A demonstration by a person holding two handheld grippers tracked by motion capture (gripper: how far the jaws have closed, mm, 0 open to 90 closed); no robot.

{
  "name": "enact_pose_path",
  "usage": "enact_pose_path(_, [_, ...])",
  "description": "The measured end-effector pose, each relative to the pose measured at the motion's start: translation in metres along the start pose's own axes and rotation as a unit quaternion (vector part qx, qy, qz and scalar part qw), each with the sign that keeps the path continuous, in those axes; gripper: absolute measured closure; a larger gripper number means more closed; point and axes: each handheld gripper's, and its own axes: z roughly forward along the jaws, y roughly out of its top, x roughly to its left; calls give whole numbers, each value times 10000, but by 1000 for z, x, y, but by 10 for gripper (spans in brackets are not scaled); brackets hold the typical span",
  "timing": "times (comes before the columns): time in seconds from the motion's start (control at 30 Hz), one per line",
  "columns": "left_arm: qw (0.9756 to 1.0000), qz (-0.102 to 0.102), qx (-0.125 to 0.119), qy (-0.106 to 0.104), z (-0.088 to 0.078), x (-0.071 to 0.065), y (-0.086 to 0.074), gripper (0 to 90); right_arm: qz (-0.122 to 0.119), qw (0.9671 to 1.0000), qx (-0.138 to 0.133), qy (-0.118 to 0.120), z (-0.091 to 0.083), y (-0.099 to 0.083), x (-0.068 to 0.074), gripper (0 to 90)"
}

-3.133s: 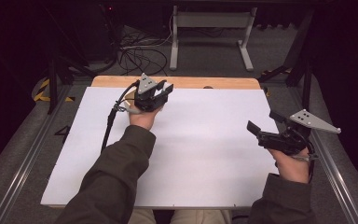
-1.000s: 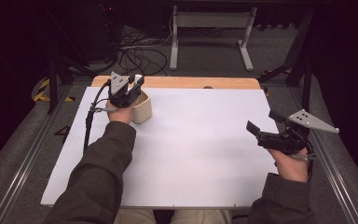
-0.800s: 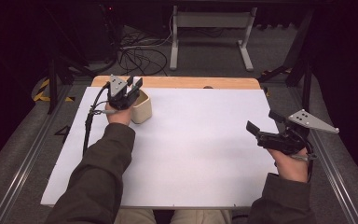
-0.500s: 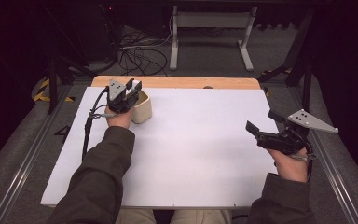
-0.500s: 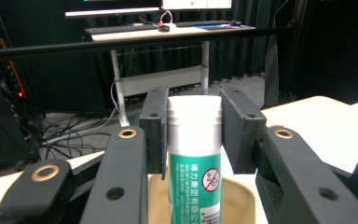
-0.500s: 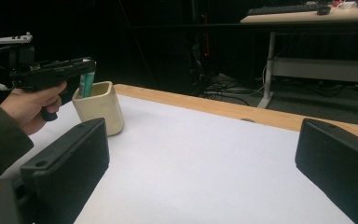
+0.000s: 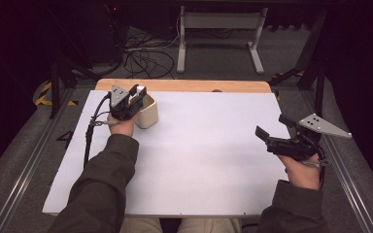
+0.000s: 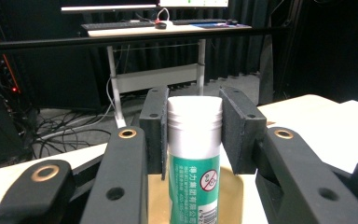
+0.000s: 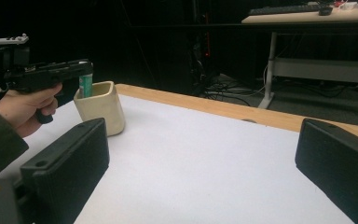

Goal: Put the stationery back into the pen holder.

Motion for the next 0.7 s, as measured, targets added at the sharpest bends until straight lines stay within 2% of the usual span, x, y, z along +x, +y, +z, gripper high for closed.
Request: enact_pose_path(0.7, [9996, -144, 190, -119, -7, 2, -8, 651, -34, 10000, 43, 21, 3, 0, 3, 33])
